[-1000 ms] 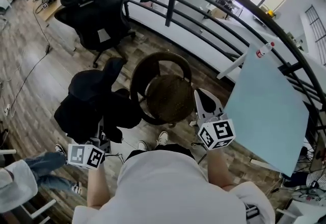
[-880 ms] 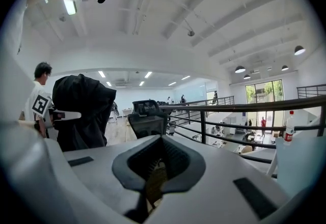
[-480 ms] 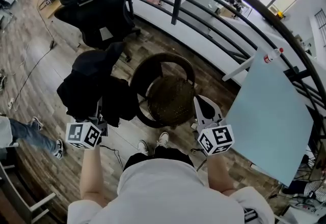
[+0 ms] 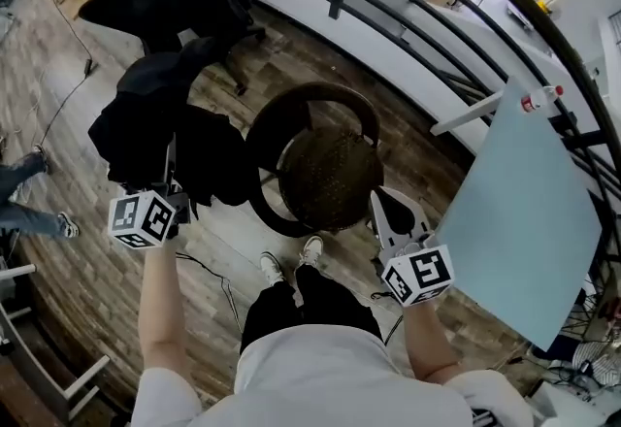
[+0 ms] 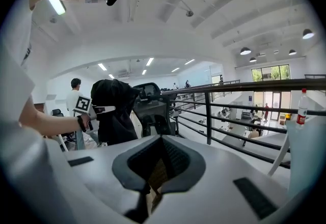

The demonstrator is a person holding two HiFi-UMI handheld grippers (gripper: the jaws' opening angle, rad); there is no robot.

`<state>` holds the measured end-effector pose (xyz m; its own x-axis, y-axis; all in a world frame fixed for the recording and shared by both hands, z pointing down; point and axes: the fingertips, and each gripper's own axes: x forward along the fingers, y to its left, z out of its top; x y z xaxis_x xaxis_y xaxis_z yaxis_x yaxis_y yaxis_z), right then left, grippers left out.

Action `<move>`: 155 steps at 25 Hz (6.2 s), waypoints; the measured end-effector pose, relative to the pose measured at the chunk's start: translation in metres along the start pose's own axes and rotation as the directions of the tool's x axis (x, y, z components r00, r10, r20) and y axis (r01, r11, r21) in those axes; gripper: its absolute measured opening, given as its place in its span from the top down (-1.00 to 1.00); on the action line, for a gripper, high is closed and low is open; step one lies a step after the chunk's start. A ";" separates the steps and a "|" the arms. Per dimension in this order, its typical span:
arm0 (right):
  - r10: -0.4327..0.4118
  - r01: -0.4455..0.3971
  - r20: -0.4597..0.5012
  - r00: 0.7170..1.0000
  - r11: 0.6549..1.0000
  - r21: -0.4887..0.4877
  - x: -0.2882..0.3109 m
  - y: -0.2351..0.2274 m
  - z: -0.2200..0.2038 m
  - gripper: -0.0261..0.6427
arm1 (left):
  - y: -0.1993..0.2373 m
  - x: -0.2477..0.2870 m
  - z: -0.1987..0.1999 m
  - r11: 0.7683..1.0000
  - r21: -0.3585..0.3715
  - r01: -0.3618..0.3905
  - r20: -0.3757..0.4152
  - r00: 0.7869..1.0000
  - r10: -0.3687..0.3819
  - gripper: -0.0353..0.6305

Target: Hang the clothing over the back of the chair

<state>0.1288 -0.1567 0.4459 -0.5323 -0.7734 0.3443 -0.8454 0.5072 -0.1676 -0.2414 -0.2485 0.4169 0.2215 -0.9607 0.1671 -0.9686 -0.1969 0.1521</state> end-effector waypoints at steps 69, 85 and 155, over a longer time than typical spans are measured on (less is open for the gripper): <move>-0.066 0.068 -0.025 0.998 0.993 0.100 -0.007 -0.031 -0.114 0.87 | -0.172 0.142 -0.280 0.854 -0.434 0.286 -0.245 0.875 -0.417 0.28; -0.083 0.088 -0.056 0.995 0.991 0.098 -0.020 -0.023 -0.138 0.87 | -0.172 0.155 -0.383 0.956 -0.190 0.222 -0.606 0.740 -0.292 0.04; -0.030 0.030 0.037 0.999 1.000 0.007 -0.022 0.068 -0.053 0.87 | -0.161 0.051 -0.320 0.931 -0.093 0.354 -0.648 0.688 -0.326 -0.42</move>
<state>0.0851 -0.0854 0.4759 -0.5080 -0.8018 0.3147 -0.8611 0.4815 -0.1633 -0.0384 -0.2030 0.7122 0.5415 -0.4700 0.6970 -0.8127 -0.5048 0.2911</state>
